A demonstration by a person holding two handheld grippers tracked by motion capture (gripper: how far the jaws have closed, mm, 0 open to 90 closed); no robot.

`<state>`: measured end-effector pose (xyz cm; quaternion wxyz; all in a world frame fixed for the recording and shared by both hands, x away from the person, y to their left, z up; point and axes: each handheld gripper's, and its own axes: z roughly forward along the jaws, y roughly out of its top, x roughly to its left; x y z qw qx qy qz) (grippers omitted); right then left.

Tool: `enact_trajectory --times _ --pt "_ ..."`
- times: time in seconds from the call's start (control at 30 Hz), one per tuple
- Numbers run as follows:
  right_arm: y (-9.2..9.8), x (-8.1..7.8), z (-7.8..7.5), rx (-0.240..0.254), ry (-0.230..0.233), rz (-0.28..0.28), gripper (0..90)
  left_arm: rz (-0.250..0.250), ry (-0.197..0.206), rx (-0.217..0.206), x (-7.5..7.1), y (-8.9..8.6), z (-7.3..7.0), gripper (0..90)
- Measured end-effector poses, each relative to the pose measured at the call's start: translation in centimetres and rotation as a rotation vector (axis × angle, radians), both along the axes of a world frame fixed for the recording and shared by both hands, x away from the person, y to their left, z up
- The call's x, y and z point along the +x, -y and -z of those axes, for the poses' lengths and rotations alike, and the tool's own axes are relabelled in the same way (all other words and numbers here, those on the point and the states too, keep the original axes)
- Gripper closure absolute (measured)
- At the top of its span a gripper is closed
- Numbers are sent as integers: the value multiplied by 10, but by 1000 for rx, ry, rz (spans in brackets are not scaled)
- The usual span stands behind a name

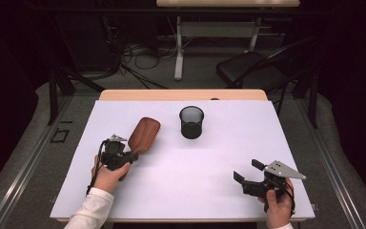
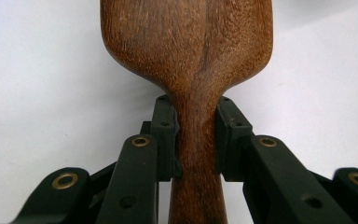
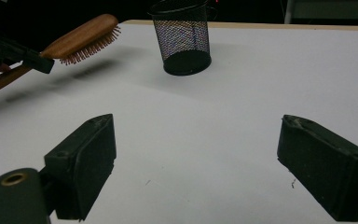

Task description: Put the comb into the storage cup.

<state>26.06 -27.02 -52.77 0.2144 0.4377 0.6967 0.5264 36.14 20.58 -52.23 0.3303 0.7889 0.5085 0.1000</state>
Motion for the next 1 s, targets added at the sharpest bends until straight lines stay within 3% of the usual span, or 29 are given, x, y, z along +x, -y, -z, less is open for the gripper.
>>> enact_trajectory --times 0.43,0.83,1.0 --pt "0 0 0 1 4 0 110 -41 137 -45 -9 -7 -13 725" --pt "-1 1 1 3 1 0 110 -36 201 -70 -14 -8 -19 725" --pt "-1 1 1 2 1 0 110 -23 208 -82 -15 -7 -23 726"
